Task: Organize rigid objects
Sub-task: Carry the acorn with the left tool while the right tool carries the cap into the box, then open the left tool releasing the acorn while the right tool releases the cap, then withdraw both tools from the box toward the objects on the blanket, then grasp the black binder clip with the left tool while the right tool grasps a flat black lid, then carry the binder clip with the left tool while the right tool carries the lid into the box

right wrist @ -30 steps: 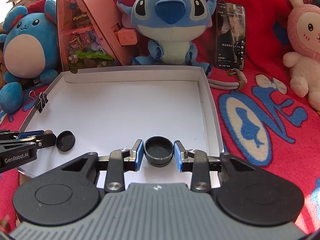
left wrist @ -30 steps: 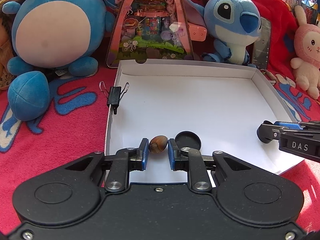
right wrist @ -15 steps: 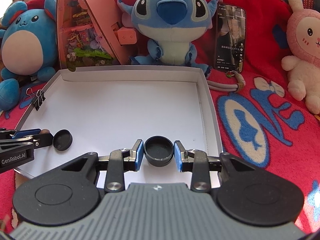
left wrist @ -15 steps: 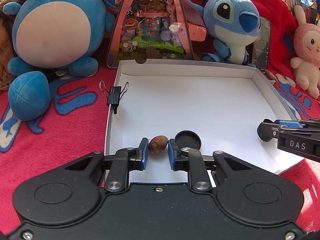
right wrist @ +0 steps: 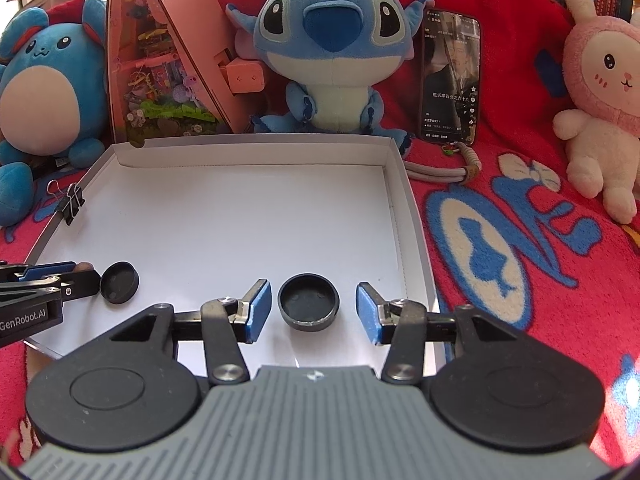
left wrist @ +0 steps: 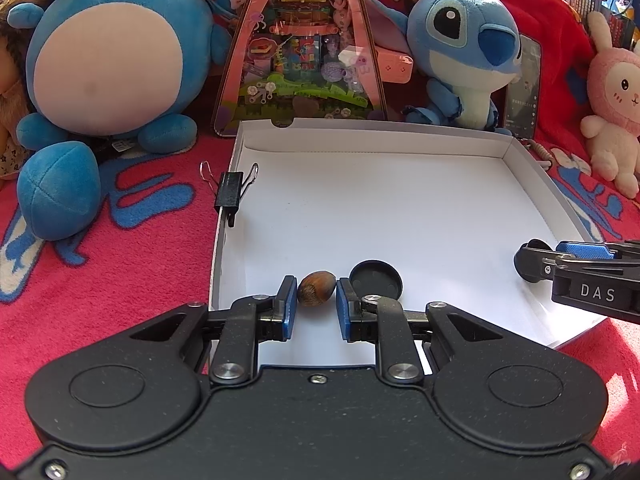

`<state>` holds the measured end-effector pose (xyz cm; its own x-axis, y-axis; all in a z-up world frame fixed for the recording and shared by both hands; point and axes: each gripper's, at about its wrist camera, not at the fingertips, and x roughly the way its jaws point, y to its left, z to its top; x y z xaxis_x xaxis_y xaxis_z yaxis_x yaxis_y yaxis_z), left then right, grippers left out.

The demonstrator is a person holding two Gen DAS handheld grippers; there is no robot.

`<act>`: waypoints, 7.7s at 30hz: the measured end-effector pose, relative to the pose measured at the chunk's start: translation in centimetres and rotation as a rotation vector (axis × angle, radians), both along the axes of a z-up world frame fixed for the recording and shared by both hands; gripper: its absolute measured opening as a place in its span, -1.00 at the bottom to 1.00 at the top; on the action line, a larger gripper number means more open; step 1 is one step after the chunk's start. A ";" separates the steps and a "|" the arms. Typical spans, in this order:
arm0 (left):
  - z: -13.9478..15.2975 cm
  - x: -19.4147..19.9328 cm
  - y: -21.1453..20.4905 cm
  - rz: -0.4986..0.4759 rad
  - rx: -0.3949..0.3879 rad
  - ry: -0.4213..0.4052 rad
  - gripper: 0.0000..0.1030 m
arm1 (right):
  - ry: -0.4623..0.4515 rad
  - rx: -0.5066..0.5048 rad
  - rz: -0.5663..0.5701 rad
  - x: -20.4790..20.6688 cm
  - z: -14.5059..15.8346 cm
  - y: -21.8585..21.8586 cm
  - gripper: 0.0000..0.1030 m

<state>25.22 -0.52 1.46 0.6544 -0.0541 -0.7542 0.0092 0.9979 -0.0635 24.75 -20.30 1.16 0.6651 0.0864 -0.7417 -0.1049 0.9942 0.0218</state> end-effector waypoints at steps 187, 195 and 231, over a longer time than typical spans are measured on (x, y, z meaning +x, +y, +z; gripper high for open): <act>-0.5 -26.7 4.0 -0.033 0.060 -0.097 0.32 | -0.170 0.094 0.178 -25.8 -1.7 -1.0 0.03; -1.2 -25.6 2.6 0.040 0.036 -0.107 0.07 | -0.197 0.058 0.166 -26.0 -2.0 -0.3 0.03; 5.1 -20.1 0.4 -0.055 0.003 -0.253 -0.35 | -0.219 0.103 0.061 -18.8 1.6 0.2 -0.30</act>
